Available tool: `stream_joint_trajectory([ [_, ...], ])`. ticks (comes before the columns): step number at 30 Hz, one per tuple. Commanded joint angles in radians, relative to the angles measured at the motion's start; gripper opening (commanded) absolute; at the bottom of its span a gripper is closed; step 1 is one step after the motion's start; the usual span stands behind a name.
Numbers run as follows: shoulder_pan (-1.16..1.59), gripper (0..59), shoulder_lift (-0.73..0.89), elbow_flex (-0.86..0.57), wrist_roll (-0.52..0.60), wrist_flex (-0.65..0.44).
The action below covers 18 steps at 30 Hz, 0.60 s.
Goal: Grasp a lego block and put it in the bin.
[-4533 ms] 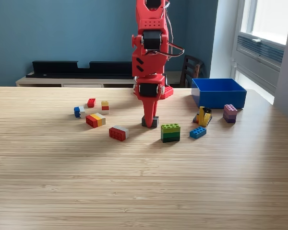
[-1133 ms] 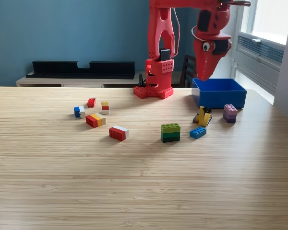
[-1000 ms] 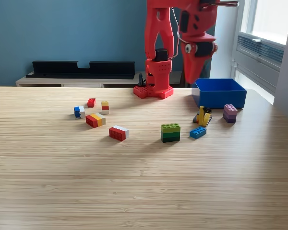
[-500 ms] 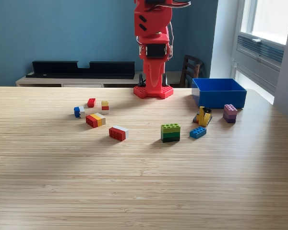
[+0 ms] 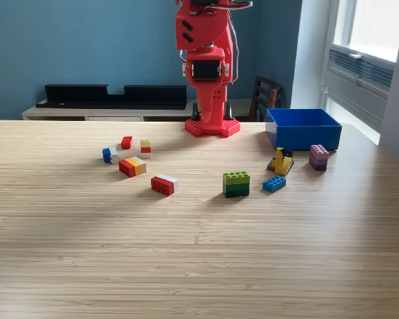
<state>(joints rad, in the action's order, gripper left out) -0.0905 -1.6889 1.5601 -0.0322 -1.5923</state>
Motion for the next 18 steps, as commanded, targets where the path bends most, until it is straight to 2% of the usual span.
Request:
stream_joint_trajectory([
  [1, -0.031, 2.2, -0.061, -0.037, -0.015, 0.043],
  [10, -0.081, 2.2, -0.058, -0.012, -0.038, 0.155],
  [18, -0.107, 2.2, -0.058, -0.003, -0.054, 0.163],
])
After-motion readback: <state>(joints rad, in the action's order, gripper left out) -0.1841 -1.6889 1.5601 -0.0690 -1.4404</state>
